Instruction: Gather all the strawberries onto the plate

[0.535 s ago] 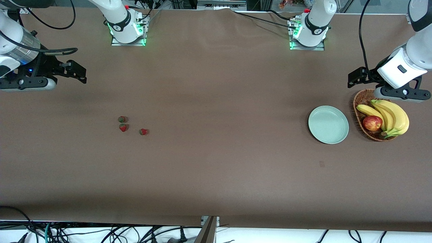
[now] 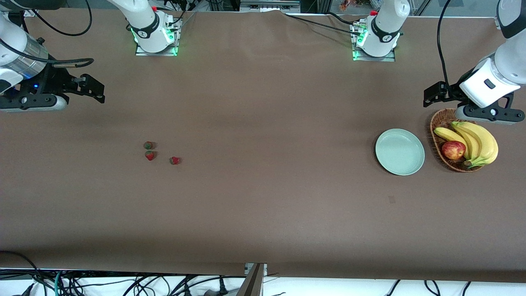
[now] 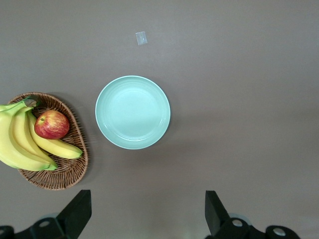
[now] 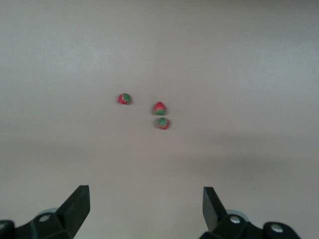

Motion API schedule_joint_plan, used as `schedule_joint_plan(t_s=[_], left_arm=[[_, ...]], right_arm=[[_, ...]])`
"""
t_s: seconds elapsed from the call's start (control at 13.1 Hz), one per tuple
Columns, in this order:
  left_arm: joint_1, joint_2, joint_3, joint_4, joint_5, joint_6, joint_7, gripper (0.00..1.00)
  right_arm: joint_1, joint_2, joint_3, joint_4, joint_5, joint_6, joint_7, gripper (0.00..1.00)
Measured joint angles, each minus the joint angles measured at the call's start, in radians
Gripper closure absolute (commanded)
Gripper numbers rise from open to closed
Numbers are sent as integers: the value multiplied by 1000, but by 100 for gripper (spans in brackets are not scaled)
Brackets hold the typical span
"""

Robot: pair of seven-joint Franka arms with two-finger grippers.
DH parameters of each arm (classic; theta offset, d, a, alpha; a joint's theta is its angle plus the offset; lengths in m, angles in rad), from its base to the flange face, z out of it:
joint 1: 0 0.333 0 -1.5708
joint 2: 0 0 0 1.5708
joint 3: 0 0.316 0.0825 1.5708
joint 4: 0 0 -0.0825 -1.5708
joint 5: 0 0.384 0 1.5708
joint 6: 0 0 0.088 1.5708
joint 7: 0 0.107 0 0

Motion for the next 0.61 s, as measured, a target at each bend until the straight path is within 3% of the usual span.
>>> schedule_joint_plan(t_s=[0.38, 0.61], left_arm=[[0, 0, 0, 0, 0, 0, 0, 0], [0, 0, 0, 0, 0, 0, 0, 0]], right_arm=[[-1, 8, -4, 3, 0, 7, 1, 0], [5, 73, 3, -2, 0, -1, -4, 0]])
